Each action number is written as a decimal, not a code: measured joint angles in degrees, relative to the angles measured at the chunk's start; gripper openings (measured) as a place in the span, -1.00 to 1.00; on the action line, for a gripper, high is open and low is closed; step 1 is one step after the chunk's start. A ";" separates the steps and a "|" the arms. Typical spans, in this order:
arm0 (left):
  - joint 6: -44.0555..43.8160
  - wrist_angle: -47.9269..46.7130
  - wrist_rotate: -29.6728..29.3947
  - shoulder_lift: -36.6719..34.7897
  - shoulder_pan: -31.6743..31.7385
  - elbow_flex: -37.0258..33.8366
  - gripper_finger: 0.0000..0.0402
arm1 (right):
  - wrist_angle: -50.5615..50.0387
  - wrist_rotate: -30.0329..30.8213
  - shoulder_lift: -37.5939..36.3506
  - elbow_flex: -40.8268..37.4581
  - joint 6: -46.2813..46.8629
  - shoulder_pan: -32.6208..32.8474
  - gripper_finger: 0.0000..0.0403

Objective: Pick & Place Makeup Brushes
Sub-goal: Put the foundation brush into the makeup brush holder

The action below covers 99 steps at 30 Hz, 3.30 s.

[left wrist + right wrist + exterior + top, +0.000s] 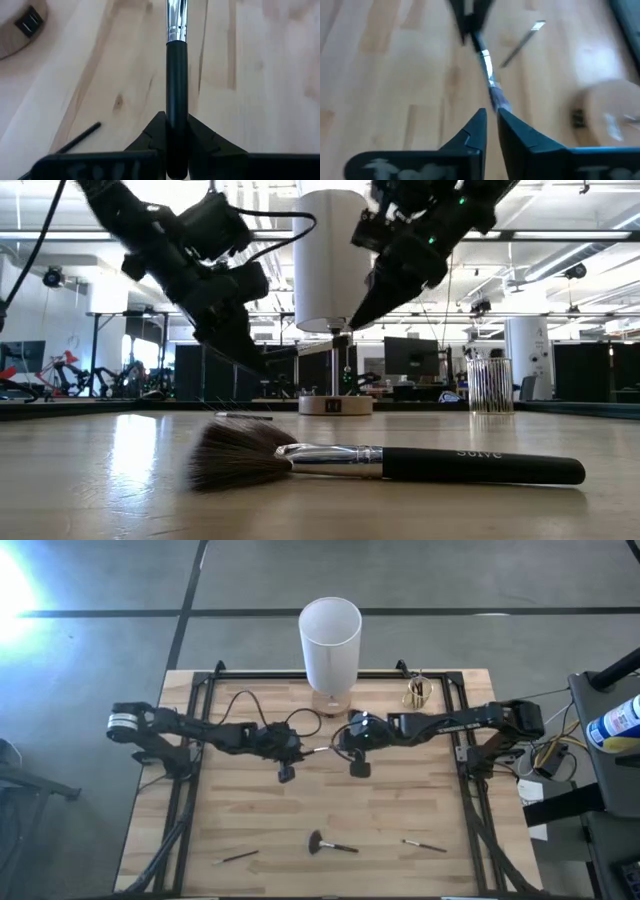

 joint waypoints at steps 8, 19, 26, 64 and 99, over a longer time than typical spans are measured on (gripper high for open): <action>-8.69 32.65 2.47 -0.02 0.03 -12.66 -0.84 | 6.19 6.83 -13.23 -10.24 8.36 -0.15 -0.52; -8.02 59.39 3.82 0.61 0.07 -16.48 -0.84 | 60.74 4.37 -13.37 -30.67 21.81 -0.18 -0.22; -5.14 59.52 6.06 1.91 0.07 -12.58 -0.84 | 68.01 -1.35 -6.60 -26.00 24.21 -0.43 0.03; -4.68 57.42 9.19 1.44 1.28 -11.70 -0.36 | 50.09 -2.36 -12.55 -16.77 11.84 -1.67 -0.88; -2.78 59.26 8.41 1.38 1.82 -13.56 -1.00 | 0.69 17.02 -32.17 -25.85 16.63 -44.26 -0.88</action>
